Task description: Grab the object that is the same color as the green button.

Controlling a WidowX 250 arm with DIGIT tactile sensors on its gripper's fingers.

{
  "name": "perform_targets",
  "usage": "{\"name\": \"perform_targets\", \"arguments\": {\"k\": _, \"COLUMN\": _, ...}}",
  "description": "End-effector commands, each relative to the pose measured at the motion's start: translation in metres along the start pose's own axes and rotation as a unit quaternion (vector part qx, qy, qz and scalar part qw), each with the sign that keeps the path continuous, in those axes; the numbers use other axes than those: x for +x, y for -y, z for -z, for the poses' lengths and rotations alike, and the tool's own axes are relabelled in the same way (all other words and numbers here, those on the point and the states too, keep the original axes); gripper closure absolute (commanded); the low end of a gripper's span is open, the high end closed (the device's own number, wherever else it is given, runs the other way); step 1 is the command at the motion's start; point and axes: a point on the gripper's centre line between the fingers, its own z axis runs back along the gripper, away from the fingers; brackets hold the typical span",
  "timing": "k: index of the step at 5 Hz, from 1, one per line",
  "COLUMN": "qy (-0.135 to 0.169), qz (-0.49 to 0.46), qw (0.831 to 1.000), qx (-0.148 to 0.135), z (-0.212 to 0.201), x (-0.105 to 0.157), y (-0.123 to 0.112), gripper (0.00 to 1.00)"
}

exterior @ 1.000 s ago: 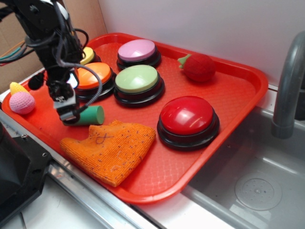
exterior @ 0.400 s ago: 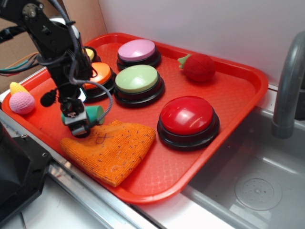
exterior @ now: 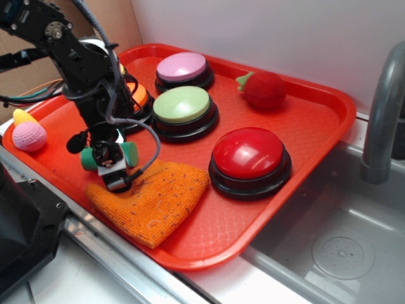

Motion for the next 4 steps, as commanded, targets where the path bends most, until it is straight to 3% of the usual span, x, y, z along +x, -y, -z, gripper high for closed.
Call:
{"name": "perform_targets", "arguments": {"k": 1, "qy": 0.002, "qz": -0.009, "qw": 1.0, "qx": 0.016, "z": -0.005, "x": 0.006, "y": 0.002, "gripper": 1.0}}
{"name": "perform_targets", "arguments": {"k": 3, "qy": -0.061, "qz": -0.106, "qw": 0.992, "qx": 0.017, "z": -0.051, "x": 0.01, "y": -0.011, "gripper": 1.0}}
{"name": "perform_targets", "arguments": {"k": 4, "qy": -0.078, "qz": -0.208, "qw": 0.975, "qx": 0.027, "z": -0.099, "x": 0.018, "y": -0.023, "gripper": 1.0}}
